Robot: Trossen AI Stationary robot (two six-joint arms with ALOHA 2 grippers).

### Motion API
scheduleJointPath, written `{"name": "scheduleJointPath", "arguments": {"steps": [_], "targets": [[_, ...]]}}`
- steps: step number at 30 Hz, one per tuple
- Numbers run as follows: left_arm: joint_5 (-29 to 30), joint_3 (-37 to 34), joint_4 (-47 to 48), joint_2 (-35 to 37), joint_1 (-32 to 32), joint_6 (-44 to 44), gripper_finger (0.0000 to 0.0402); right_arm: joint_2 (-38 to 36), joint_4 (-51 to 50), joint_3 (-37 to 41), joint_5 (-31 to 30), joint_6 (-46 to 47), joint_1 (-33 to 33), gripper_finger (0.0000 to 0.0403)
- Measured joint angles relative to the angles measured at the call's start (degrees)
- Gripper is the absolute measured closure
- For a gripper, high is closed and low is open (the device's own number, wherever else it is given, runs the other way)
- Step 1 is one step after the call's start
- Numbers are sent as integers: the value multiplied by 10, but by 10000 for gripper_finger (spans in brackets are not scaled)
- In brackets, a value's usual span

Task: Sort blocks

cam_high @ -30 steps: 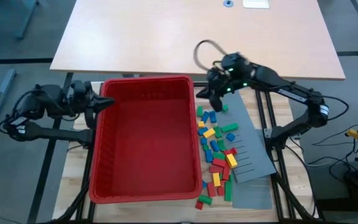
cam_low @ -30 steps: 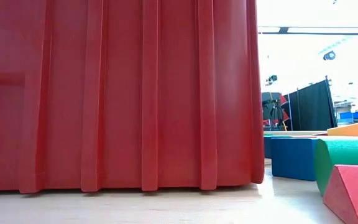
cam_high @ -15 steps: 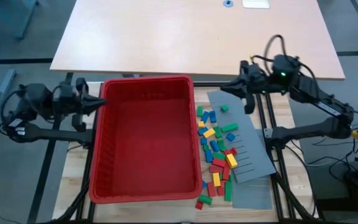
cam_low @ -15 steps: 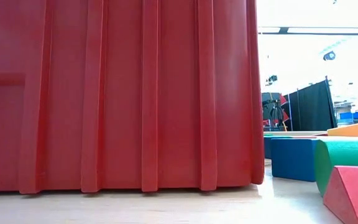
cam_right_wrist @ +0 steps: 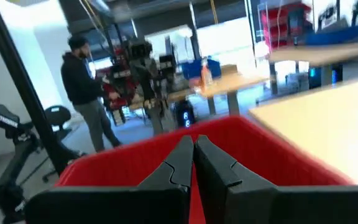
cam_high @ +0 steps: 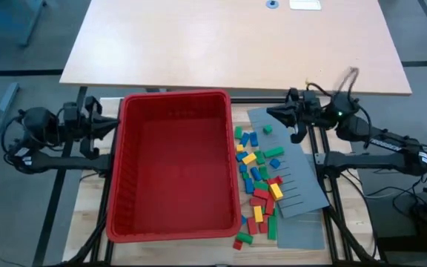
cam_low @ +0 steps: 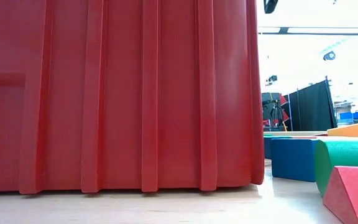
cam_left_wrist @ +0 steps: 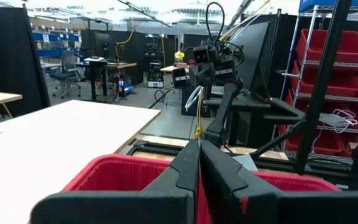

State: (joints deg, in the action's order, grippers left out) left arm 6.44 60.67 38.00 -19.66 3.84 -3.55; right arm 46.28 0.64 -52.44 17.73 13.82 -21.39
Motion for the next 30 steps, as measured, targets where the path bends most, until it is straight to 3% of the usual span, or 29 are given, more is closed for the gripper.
{"name": "scheduleJointPath", "arguments": {"steps": [3, 5, 14, 22, 30], "targets": [[0, -41, -38, 27, 0, -6, 402, -13, 56, 42, -2, 24, 0, 403], [0, -74, -19, 51, 0, -14, 402, -22, 48, 55, 0, 29, 0, 403], [6, -246, -117, 196, 0, -76, 401, -75, 17, 71, -25, 18, -3, 403], [3, -276, -92, 173, 0, -75, 401, -114, -75, 82, -60, 29, -3, 403], [10, -294, -115, 182, 0, -90, 401, -111, -78, 96, -59, 44, -2, 403]]}}
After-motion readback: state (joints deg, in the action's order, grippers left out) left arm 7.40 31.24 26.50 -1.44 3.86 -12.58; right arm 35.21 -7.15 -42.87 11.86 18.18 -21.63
